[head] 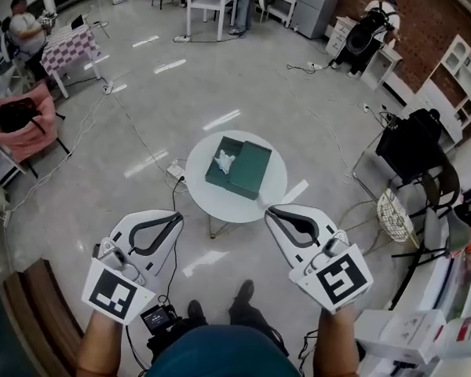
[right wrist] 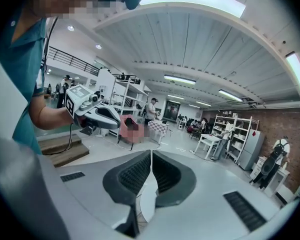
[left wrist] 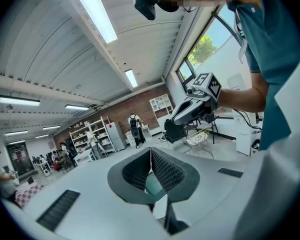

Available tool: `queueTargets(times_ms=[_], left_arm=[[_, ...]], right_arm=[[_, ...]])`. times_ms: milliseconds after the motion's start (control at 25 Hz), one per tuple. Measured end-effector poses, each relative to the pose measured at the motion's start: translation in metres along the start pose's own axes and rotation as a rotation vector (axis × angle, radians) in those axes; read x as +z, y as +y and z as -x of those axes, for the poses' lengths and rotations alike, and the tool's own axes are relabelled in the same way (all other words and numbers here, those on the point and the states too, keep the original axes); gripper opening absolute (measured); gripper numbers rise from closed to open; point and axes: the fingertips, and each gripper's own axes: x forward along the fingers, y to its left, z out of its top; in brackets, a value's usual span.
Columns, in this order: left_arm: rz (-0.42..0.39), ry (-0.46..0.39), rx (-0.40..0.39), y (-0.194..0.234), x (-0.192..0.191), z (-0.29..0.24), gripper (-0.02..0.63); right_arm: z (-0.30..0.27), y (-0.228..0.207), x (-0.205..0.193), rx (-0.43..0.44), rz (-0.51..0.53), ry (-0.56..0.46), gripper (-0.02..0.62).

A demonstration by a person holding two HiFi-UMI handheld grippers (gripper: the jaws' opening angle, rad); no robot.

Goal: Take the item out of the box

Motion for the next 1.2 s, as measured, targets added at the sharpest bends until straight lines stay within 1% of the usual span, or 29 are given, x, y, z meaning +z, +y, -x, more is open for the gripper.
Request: queueTargets(times_ms=[480,800,1000,1200], left_arm=[[0.033,0.08,0.112,0.023,-0.002,-0.096,0.023],[0.024,0.119,0.15,0.007,0.013,-0.153,0.023],[0.021,0.128,0.122,-0.001,0.015,-0.194,0.023],[0.018,0.083,0.064,0.03,0.012,-0.216,0.023]], right_arm=[[-0.034,-0.099,-0.034,0.146,0.027,-0.041,0.04],[-0.018,-0.149,-0.059,0.196,0.036,-0.084,0.04],[-0.01,-0.178,-0.089,0.191,0.015,-0.062,0.04],[-0.025,-0.195,-0.089,0.147,-0.003,-0.009,0.04]])
